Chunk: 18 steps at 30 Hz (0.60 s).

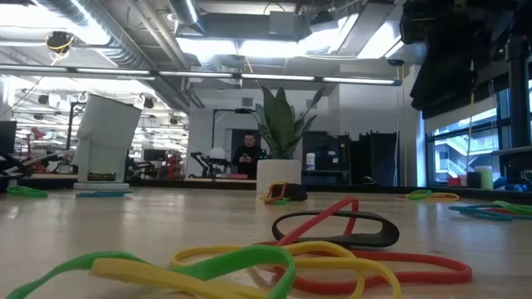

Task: Pick and place rubber bands into bin
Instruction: Put the red rubber band into the transparent bin

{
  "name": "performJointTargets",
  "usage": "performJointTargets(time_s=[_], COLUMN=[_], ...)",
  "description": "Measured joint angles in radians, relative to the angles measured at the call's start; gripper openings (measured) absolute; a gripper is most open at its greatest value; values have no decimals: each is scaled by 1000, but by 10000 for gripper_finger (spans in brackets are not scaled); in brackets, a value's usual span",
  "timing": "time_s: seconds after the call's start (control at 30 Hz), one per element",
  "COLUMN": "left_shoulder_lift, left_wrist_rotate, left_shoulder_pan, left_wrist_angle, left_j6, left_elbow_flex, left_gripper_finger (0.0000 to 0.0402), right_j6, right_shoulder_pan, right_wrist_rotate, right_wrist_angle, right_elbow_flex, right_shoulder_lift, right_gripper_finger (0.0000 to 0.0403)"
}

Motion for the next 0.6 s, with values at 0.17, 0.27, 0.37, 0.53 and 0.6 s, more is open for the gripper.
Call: performJointTargets(time_s=[0.17, 0.27, 0.37, 0.53, 0.6], left_shoulder_lift=[0, 0, 0, 0, 0], left_wrist_rotate=[10, 9, 9, 9, 10], left_shoulder_pan=[-13, -15, -15, -37, -49], left_wrist_angle=[108, 198, 280, 302, 302], left_j6=[78, 119, 126, 109, 126], left_elbow_flex=[-153, -245, -330, -409, -413], left_gripper_finger=[3, 3, 3, 10, 24], right_j6=[109, 156, 179, 178, 183], right_shoulder_pan=[0, 0, 0, 0, 0], right_wrist_rotate=[0, 1, 1, 1, 1], right_wrist_angle=[43, 71, 95, 92, 91], right_elbow_flex=[0, 0, 0, 0, 0], right_shoulder_lift=[0, 0, 0, 0, 0], right_gripper_finger=[112, 112, 112, 112, 112])
